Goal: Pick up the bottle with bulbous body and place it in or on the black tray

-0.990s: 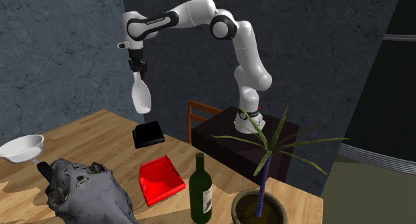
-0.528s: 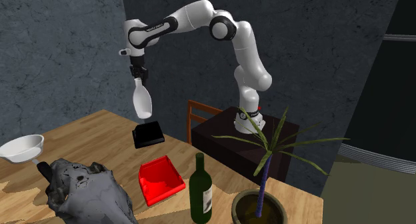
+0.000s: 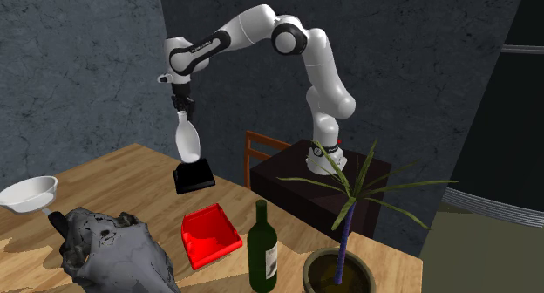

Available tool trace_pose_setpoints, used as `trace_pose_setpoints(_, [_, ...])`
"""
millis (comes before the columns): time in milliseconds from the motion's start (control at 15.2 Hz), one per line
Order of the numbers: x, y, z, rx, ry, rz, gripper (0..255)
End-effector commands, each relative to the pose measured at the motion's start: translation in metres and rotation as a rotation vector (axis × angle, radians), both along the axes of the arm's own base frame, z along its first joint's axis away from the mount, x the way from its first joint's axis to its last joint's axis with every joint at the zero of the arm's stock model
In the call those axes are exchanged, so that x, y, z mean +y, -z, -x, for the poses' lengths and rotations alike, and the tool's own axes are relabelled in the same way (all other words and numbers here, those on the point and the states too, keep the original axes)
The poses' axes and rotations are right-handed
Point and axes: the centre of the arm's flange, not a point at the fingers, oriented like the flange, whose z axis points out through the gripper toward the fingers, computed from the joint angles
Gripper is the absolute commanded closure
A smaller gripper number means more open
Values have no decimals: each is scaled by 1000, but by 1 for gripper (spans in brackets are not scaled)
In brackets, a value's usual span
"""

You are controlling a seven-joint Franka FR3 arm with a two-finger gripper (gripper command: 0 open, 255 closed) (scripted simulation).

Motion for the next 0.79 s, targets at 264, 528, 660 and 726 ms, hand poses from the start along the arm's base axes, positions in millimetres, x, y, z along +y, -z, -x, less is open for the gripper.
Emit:
trace_pose_setpoints(264, [0,31,0,-1,0,1,255])
trace_pose_setpoints(528, [0,31,0,-1,0,1,255])
trace_pose_setpoints(660, [0,31,0,-1,0,1,255])
trace_pose_setpoints(726, [0,31,0,-1,0,1,255])
